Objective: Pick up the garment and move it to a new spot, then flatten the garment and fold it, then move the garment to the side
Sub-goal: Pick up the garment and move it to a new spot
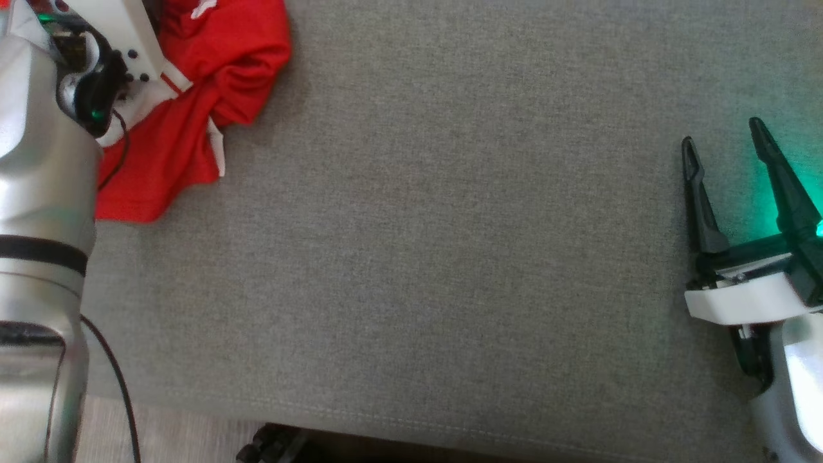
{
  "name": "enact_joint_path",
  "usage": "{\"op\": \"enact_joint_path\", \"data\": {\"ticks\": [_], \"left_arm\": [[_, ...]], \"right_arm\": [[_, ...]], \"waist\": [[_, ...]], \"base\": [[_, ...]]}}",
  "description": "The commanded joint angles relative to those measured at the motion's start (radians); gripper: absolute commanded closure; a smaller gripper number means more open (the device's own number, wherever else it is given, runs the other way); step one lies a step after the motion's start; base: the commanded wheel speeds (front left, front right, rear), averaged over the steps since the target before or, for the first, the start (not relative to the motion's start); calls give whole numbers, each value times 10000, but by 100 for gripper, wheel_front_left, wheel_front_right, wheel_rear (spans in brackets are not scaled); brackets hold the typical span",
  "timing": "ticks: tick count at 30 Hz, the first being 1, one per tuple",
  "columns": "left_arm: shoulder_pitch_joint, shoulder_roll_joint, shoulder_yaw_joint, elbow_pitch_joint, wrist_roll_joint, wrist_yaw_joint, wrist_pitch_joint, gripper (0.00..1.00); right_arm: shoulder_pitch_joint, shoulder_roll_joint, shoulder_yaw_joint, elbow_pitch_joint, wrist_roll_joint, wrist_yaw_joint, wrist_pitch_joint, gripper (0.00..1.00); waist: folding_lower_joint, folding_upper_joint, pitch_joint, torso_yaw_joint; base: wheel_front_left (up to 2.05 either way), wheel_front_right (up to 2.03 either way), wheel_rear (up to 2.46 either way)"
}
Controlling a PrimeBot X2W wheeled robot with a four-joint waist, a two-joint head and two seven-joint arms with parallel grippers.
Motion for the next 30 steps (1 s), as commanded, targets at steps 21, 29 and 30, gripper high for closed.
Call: {"op": "enact_joint_path", "data": {"ticks": [21, 29, 30], "left_arm": [[-1035, 1154, -1727, -55, -864, 9, -3482, 100], [-1408, 1880, -2863, -1666, -1595, 9, -3633, 100], [-1458, 1974, -2990, -1905, -1682, 9, -3592, 100]], "right_arm": [[377, 407, 330, 383, 63, 75, -28, 0], [513, 1100, 768, 709, 201, 75, -28, 0], [521, 1182, 808, 728, 218, 75, -28, 0]], "waist": [[-1, 0, -1496, 42], [-1, 0, -3026, -515], [-1, 0, -3188, -651]], "base": [[0, 0, 0], [0, 0, 0], [0, 0, 0]]}}
